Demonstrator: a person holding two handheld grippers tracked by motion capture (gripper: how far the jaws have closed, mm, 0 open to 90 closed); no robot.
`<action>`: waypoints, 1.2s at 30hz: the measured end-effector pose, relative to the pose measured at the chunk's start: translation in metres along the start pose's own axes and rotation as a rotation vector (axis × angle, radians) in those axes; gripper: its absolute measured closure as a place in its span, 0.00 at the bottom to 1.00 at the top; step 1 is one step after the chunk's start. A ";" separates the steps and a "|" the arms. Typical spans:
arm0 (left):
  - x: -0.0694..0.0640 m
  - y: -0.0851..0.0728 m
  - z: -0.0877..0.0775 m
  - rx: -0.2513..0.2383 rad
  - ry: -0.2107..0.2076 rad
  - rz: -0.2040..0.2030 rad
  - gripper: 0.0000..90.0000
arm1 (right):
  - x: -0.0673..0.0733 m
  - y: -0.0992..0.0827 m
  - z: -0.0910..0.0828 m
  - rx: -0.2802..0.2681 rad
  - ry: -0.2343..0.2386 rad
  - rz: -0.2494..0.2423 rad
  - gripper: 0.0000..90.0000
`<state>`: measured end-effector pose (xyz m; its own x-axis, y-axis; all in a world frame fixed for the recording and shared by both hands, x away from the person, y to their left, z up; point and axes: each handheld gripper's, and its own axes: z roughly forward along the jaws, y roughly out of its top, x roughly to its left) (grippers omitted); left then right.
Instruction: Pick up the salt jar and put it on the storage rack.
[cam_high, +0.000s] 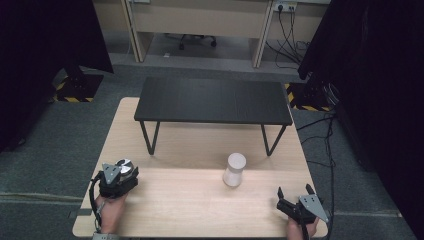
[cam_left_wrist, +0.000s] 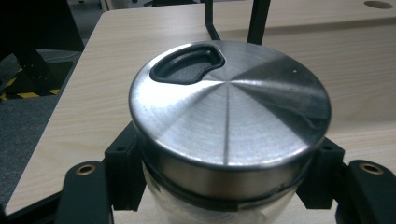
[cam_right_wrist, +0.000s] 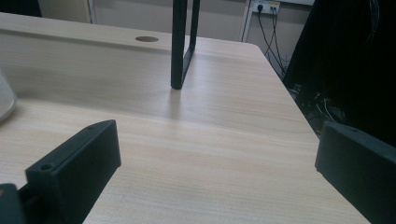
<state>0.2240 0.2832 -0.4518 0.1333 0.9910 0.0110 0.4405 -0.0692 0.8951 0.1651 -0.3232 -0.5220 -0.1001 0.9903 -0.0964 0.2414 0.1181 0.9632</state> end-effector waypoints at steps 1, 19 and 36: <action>-0.001 0.003 -0.002 -0.004 -0.005 -0.001 0.35 | 0.000 0.000 0.000 -0.001 0.000 0.001 0.00; -0.021 0.050 -0.010 -0.026 -0.037 0.021 0.35 | -0.002 -0.002 -0.001 -0.009 0.004 0.011 0.00; -0.042 0.098 -0.017 -0.066 -0.061 0.042 0.35 | -0.003 -0.002 -0.001 -0.011 0.007 0.025 0.00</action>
<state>0.2460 0.2373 -0.3570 0.2047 0.9785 0.0234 0.3746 -0.1004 0.9217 0.1642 -0.3265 -0.5232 -0.1009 0.9924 -0.0704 0.2328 0.0924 0.9681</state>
